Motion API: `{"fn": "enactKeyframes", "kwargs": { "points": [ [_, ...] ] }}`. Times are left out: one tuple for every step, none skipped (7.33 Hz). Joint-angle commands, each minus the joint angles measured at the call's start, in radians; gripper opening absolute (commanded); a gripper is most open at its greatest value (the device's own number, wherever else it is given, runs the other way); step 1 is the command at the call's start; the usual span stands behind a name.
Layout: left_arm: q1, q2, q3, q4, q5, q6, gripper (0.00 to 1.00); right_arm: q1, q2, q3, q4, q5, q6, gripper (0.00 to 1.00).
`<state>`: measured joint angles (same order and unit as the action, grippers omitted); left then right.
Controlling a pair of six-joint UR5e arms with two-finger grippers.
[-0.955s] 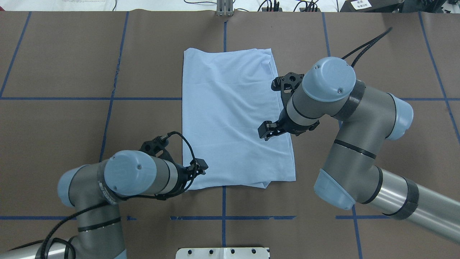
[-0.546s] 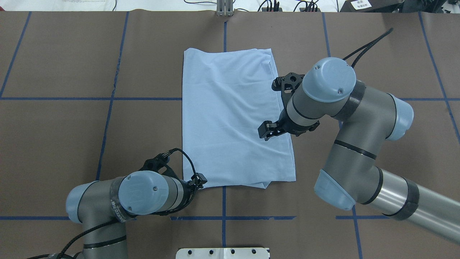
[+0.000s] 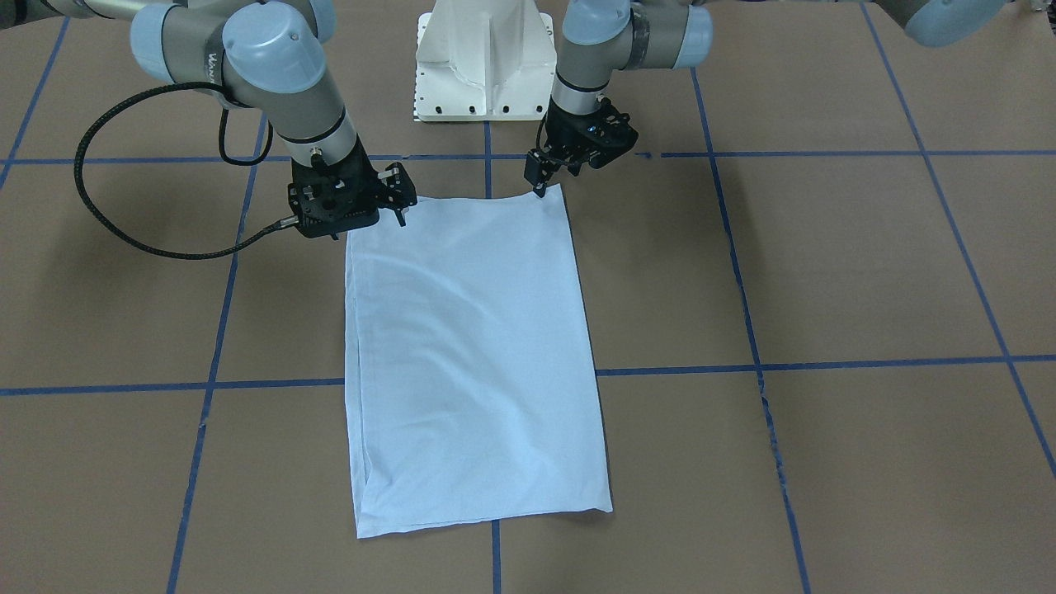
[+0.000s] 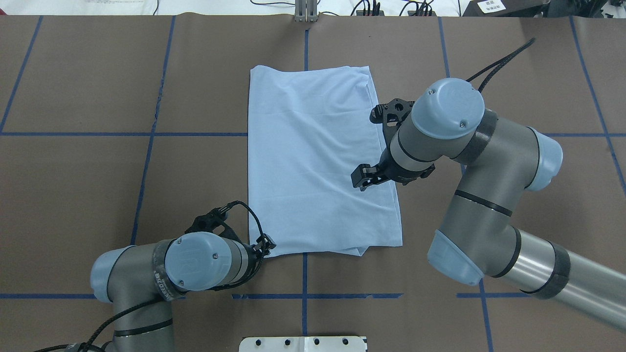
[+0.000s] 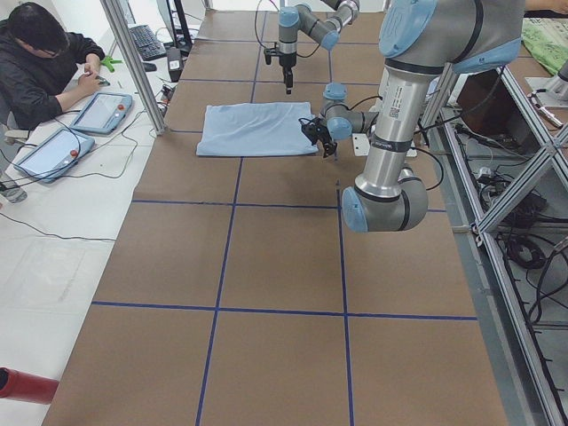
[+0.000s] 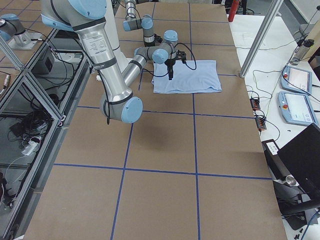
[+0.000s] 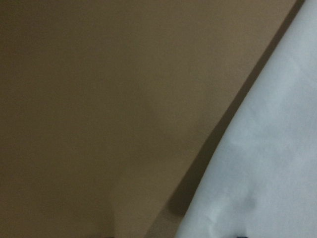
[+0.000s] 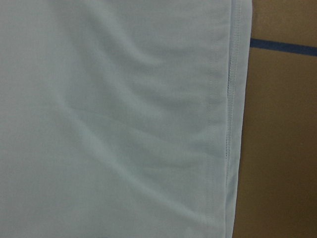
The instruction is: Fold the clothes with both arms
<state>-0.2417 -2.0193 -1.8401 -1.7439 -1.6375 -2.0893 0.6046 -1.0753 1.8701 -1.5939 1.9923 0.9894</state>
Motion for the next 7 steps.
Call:
{"fn": "enactKeyframes", "kwargs": {
  "points": [
    [-0.001, -0.002, 0.004, 0.003, 0.001, 0.002, 0.72, 0.001, -0.002, 0.0, 0.009, -0.001, 0.0, 1.0],
    [-0.002, -0.003, 0.005, 0.003, 0.002, 0.008, 0.68, 0.001, -0.002, 0.0, 0.009, -0.001, 0.0, 1.0],
    [-0.004, -0.003, 0.008, 0.001, 0.013, 0.015, 0.68, 0.003, -0.002, 0.0, 0.009, -0.001, 0.0, 1.0],
    [-0.004, -0.007, 0.008, 0.0, 0.027, 0.015, 0.67, 0.001, -0.006, 0.0, 0.011, -0.001, 0.0, 1.0],
    [-0.004, -0.009, 0.01, -0.003, 0.028, 0.015, 0.65, 0.003, -0.008, -0.002, 0.011, -0.001, 0.0, 1.0],
    [-0.004, -0.01, 0.01, -0.005, 0.028, 0.015, 0.64, 0.003, -0.011, -0.002, 0.011, -0.001, 0.0, 1.0],
    [-0.004, -0.01, 0.01, -0.006, 0.028, 0.017, 0.62, 0.003, -0.012, -0.002, 0.011, -0.001, 0.0, 1.0]
  ]
}}
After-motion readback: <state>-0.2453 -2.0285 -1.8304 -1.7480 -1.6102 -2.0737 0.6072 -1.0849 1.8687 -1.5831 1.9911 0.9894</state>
